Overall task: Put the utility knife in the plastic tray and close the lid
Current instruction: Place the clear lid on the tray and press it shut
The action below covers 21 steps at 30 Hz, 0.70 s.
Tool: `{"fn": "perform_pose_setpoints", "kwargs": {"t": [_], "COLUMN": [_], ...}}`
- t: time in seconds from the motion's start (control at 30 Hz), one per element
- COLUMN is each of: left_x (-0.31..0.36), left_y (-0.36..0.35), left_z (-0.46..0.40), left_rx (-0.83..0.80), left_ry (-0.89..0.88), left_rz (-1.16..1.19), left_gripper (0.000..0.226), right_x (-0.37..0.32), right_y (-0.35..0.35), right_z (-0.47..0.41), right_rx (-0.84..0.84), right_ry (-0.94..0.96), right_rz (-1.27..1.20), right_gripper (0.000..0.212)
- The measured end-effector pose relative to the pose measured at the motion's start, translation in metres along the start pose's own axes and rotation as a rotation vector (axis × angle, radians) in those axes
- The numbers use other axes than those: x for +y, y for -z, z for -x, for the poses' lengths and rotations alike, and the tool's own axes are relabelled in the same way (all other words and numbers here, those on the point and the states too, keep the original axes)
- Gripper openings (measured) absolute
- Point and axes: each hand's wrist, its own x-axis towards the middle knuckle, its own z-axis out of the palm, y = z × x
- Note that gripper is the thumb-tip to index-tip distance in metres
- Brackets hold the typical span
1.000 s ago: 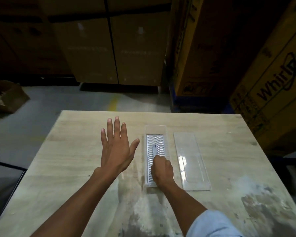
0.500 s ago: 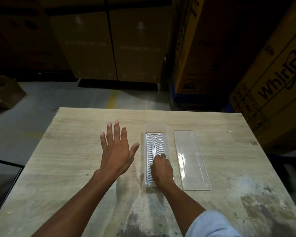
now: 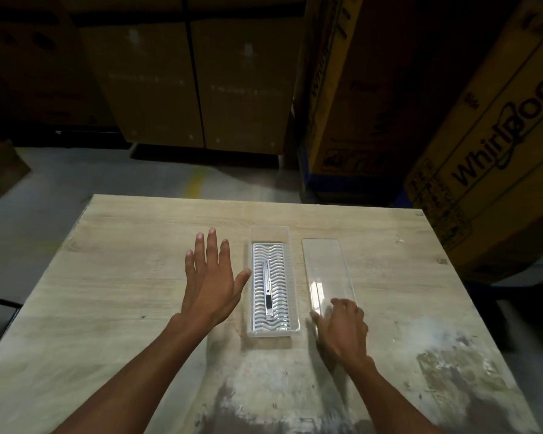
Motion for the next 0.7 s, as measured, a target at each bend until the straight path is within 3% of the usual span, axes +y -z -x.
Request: {"fn": "perform_pose_setpoints", "kwargs": {"t": [0.1, 0.2, 0.4, 0.47, 0.57, 0.63, 0.7], "left_x": [0.009, 0.016, 0.025, 0.024, 0.022, 0.024, 0.027], "left_y": [-0.008, -0.015, -0.025, -0.028, -0.031, -0.031, -0.031], "left_z": [0.004, 0.009, 0.02, 0.022, 0.02, 0.019, 0.019], "left_rx": [-0.022, -0.031, -0.105, -0.131, -0.197, -0.204, -0.223], "left_ry": [-0.02, -0.039, -0.03, -0.016, 0.093, 0.203, 0.341], "left_rz": [0.007, -0.013, 0.035, 0.099, 0.303, 0.455, 0.609], "left_gripper": [0.088, 0.084, 0.083, 0.083, 0.087, 0.09, 0.092], "right_x": [0.017, 0.016, 0.005, -0.001, -0.008, -0.019, -0.032], "right_y": [-0.014, -0.014, 0.015, 0.034, 0.075, 0.099, 0.11], "right_z": [0.017, 0.023, 0.017, 0.008, -0.013, -0.028, -0.042], "right_rx": [-0.086, -0.096, -0.179, -0.129, 0.062, 0.129, 0.073], "right_ry": [0.02, -0.019, -0.035, -0.044, -0.166, -0.276, -0.335], "right_rz": [0.125, 0.13, 0.113, 0.013, -0.31, -0.777, -1.253], "right_gripper": [0.086, 0.094, 0.062, 0.049, 0.043, 0.045, 0.05]}}
